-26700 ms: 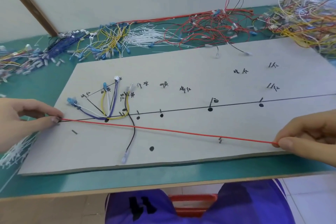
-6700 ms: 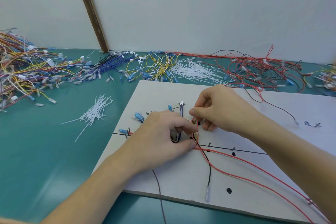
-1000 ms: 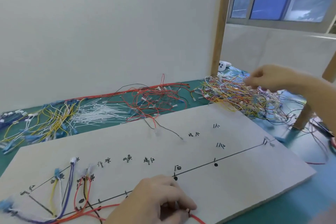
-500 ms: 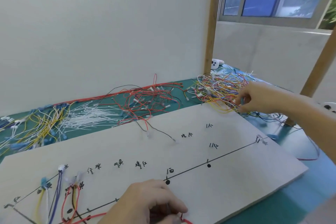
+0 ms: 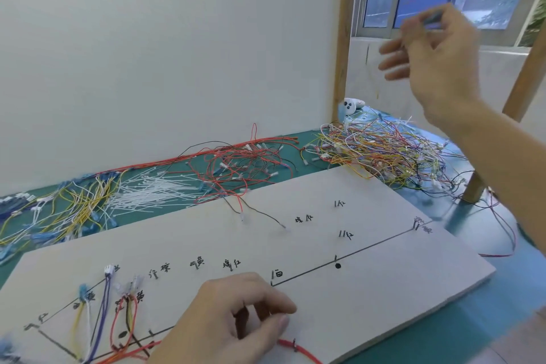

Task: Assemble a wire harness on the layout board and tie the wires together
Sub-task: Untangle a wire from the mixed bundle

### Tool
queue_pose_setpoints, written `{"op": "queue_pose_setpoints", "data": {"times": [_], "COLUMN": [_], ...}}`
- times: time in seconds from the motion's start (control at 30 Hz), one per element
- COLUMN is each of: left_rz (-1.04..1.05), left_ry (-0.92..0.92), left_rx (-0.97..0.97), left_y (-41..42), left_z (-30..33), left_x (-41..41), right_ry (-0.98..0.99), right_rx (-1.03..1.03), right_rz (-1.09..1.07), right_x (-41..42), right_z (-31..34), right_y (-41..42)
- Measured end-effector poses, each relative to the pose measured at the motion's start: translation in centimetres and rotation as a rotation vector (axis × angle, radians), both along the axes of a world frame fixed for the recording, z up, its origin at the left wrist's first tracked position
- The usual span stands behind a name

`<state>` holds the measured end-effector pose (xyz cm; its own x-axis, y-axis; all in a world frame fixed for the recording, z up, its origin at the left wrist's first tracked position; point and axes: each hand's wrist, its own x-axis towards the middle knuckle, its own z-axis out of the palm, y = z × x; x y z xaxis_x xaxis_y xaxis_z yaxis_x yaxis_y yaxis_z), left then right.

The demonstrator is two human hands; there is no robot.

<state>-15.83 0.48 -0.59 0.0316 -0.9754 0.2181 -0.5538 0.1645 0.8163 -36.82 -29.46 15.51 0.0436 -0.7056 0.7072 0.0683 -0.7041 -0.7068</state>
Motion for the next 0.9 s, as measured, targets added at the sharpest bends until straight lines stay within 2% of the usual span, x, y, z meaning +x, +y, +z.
{"op": "queue_pose_setpoints", "data": {"times": [0.1, 0.2, 0.27, 0.37, 0.5, 0.7, 0.8, 0.9], "left_rz": [0.071, 0.166, 0.223, 0.265, 0.267, 0.218, 0.309, 0.446], "left_ry": [-0.077, -0.036, 0.114, 0.358, 0.466, 0.616, 0.427, -0.014], "left_rx": [-0.131, -0.208, -0.24, -0.283, -0.26, -0.208, -0.204, -0.266], "left_y": [0.2, 0.2, 0.2, 0.2, -0.1, -0.2, -0.2, -0.4], "left_z": [0.4, 1.6, 3.1, 5.8, 7.0, 6.2, 6.1, 6.3], "left_x": [-0.3, -0.3, 0.0, 0.7, 0.7, 1.0, 0.5, 0.0], "right_ry": [-0.153, -0.039, 0.119, 0.203, 0.236, 0.295, 0.324, 0.328], "right_rx": [-0.167, -0.188, -0.087, 0.123, 0.348, 0.539, 0.589, 0.622], "right_rz": [0.107, 0.297, 0.501, 0.694, 0.748, 0.791, 0.854, 0.95], "right_x": [2.5, 4.9, 6.3, 7.5, 7.5, 5.6, 5.0, 5.4], "right_z": [3.2, 5.2, 4.7, 1.9, -1.6, -3.6, -4.2, -4.5], "right_y": [3.1, 7.4, 10.3, 13.4, 14.4, 13.2, 13.0, 13.7]}}
